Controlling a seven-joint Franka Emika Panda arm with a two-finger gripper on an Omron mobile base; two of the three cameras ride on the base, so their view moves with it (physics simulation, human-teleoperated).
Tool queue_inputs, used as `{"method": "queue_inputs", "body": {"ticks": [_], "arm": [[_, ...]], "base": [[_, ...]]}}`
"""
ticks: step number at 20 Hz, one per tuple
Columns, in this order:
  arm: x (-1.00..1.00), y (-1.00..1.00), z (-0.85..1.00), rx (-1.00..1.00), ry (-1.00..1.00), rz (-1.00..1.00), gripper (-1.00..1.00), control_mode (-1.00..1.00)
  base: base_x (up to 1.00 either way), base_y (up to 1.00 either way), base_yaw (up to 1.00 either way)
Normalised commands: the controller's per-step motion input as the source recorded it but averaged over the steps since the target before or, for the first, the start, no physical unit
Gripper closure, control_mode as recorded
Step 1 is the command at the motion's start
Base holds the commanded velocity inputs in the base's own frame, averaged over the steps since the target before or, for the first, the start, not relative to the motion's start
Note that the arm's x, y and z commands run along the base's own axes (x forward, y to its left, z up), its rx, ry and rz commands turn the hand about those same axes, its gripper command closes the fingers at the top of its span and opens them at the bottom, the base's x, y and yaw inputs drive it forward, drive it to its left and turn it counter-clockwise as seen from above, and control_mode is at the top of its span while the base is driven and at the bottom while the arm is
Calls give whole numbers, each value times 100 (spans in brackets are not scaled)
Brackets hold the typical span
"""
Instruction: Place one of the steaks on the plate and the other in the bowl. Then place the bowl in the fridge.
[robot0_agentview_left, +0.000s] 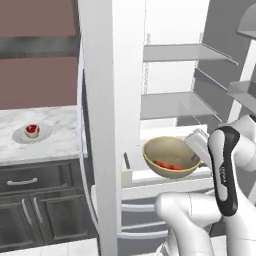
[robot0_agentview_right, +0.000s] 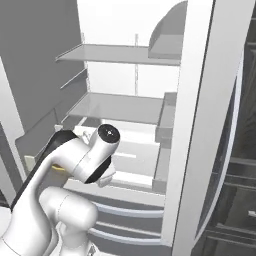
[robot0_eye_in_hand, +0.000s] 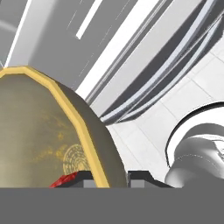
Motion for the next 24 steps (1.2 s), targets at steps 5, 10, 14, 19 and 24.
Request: {"method": "queue_inputs", "body": {"ticks": [5, 10, 14, 19, 24], "arm": [[0, 0, 0, 0, 0, 0, 100, 100], [0, 0, 0, 0, 0, 0, 100, 100], [0, 0, 0, 0, 0, 0, 100, 100], [0, 0, 0, 0, 0, 0, 100, 100], [0, 0, 0, 0, 0, 0, 100, 100]], "base": [[30, -52, 6], [48, -2, 1], [44, 1, 0], [21, 0, 0], [2, 0, 0]]}}
